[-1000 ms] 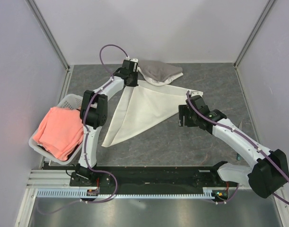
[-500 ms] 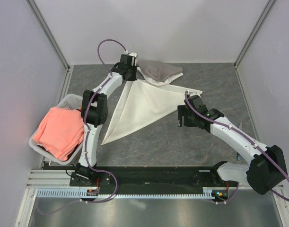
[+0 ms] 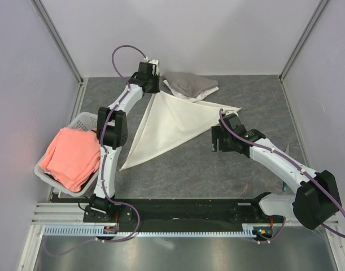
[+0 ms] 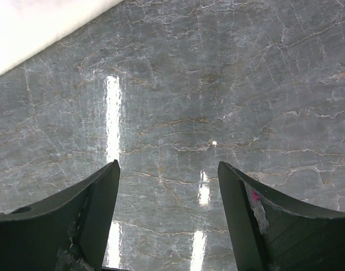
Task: Fold the napkin, place the utensils inside, and roll it up
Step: Fold the napkin
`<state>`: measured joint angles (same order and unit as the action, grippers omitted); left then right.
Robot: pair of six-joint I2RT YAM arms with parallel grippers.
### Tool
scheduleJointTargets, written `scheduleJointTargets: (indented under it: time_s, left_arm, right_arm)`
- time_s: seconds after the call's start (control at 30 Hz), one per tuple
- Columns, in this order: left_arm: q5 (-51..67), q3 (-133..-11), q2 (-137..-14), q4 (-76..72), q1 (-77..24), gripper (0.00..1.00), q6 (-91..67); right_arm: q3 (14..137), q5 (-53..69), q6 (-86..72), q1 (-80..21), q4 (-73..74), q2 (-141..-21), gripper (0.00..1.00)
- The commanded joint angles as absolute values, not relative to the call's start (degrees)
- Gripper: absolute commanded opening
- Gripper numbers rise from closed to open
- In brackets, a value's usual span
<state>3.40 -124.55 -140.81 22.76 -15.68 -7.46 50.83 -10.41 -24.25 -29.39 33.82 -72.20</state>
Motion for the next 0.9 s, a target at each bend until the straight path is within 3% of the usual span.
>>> scheduleJointTargets:
  time_s: [0.0,0.87]
  left_arm:
    - [4.7,-128.9,-142.6,22.2,-14.9,0.02,-3.8]
    - [6.0,-134.6,-146.5,22.2,-12.2,0.02,-4.7]
  right_arm:
    - [53.3,-10.5,-24.5,-29.3,32.6,-72.7,0.79]
    - [53.8,-9.8,-24.7,-29.3,31.8,-75.2,0.79]
